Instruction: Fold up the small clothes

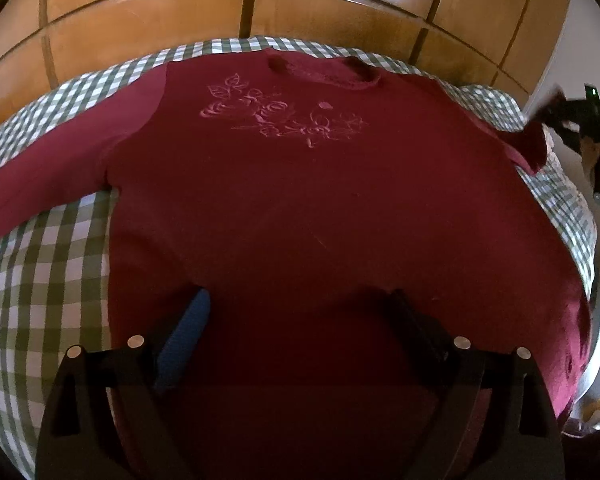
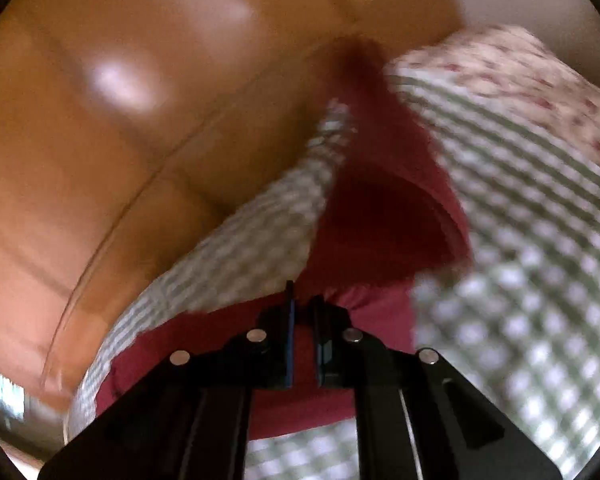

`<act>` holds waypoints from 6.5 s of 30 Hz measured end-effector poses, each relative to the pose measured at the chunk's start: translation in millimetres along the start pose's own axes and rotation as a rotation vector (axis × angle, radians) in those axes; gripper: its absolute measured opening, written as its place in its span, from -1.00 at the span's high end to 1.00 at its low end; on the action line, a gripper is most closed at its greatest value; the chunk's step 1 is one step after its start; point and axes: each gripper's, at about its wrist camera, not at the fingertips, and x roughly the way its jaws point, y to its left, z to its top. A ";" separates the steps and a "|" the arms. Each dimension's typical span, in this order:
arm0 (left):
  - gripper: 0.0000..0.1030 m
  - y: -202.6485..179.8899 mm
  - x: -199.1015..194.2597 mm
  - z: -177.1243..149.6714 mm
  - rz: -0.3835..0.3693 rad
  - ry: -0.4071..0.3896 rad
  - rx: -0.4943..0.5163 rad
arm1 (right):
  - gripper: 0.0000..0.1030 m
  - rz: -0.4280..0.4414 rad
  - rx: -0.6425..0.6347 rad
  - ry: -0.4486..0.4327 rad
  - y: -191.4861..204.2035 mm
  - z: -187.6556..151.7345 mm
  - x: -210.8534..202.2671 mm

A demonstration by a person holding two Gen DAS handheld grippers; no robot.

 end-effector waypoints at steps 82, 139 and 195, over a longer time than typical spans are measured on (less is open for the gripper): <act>-0.04 93.6 -8.0 93.4 0.035 -0.068 -0.391 | -0.73 -0.151 -0.601 0.135 165.3 -189.7 93.9; 0.88 71.9 -74.1 86.1 -0.150 -0.174 -0.340 | -0.97 -0.080 -0.689 0.141 172.7 -292.2 34.6; 0.36 43.7 -43.6 -20.6 -0.109 -0.138 -0.276 | 0.91 0.084 -0.554 0.062 245.6 -146.9 31.1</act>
